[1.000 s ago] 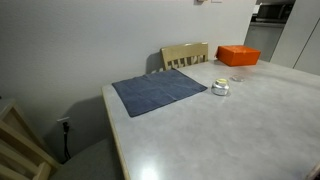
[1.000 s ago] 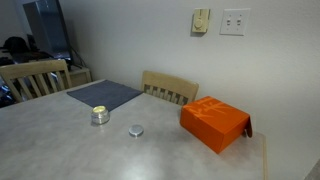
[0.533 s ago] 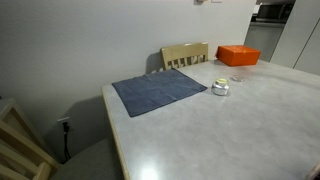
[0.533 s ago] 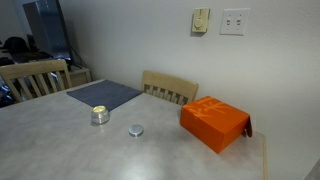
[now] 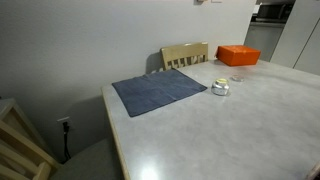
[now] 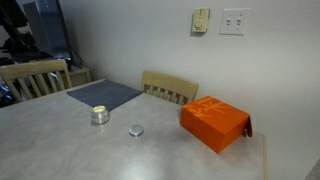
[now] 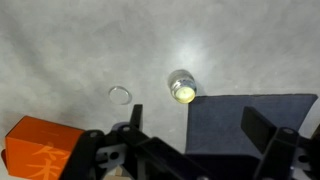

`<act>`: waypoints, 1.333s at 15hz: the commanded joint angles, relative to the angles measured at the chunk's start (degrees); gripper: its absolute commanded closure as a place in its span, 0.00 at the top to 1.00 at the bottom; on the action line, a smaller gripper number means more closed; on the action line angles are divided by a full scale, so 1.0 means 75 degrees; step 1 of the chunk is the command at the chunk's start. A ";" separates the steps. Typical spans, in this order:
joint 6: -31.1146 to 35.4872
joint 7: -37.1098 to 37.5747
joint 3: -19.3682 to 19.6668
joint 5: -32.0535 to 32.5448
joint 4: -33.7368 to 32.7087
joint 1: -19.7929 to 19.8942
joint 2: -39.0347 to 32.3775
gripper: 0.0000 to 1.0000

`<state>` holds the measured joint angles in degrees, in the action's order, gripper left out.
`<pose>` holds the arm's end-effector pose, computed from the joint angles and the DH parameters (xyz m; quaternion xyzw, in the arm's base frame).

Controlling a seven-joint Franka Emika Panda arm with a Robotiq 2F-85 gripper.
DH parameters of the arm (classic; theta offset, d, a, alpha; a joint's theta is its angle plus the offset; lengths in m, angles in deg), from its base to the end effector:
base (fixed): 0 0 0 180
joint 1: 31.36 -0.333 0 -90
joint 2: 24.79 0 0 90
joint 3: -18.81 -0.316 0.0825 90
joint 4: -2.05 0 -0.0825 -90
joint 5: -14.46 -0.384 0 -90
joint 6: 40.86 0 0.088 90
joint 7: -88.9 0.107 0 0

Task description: Put the silver lid on the silver bottle

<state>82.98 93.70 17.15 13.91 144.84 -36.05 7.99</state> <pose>0.3958 0.0453 0.5065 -0.9927 -0.0099 -0.1201 0.0079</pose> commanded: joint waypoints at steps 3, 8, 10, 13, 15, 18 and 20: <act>0.0248 -0.0934 0.1018 -0.0630 -0.0804 0.0386 -0.1501 1.00; 0.0129 -0.0902 0.1037 -0.0743 -0.0807 0.0527 -0.1671 1.00; 0.0129 -0.0900 0.1023 -0.0754 -0.0872 0.0519 -0.1750 1.00; 0.1584 -0.0332 0.0939 -0.0696 -0.0741 0.0695 -0.2020 1.00; 0.2089 -0.0063 0.0921 -0.0572 -0.0988 0.0794 -0.2641 1.00; 0.1912 -0.0259 0.1172 -0.0867 -0.1602 0.0881 -0.3830 1.00; 0.1670 -0.0641 0.1304 -0.1386 -0.2097 0.0933 -0.4588 1.00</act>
<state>97.81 92.48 26.09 8.19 136.06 -30.33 -16.84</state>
